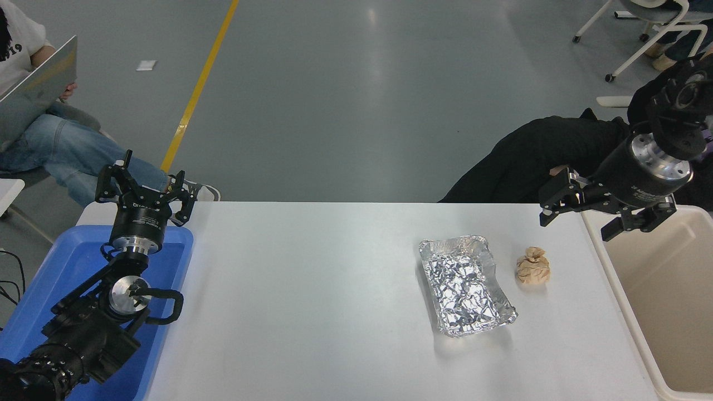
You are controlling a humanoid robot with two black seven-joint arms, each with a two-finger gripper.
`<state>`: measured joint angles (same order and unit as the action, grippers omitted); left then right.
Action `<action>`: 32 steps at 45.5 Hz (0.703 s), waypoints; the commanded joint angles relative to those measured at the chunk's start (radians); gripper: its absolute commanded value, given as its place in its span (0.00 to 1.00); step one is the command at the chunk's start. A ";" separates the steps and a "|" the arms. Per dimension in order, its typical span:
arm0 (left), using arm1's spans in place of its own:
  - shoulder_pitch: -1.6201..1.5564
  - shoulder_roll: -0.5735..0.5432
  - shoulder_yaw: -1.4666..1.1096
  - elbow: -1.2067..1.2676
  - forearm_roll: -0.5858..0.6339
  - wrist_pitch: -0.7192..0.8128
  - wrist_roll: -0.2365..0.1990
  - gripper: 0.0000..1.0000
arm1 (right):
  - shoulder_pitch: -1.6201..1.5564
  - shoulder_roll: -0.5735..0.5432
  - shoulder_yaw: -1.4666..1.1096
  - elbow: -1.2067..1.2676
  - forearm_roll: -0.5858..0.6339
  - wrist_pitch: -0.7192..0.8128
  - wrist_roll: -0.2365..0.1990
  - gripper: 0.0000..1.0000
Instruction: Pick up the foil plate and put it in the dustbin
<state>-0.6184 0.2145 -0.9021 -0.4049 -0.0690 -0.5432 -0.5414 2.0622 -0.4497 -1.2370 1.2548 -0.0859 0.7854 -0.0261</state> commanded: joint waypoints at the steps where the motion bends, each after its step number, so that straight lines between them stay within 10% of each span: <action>1: -0.001 0.000 0.000 0.000 0.000 0.000 0.001 0.99 | 0.000 0.000 -0.001 0.000 0.000 0.000 0.000 1.00; 32: 0.000 -0.001 -0.001 0.001 0.000 0.000 0.001 0.99 | 0.007 0.003 0.013 -0.002 0.000 0.000 0.000 1.00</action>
<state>-0.6189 0.2138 -0.9034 -0.4049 -0.0691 -0.5430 -0.5399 2.0690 -0.4451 -1.2273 1.2536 -0.0859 0.7854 -0.0261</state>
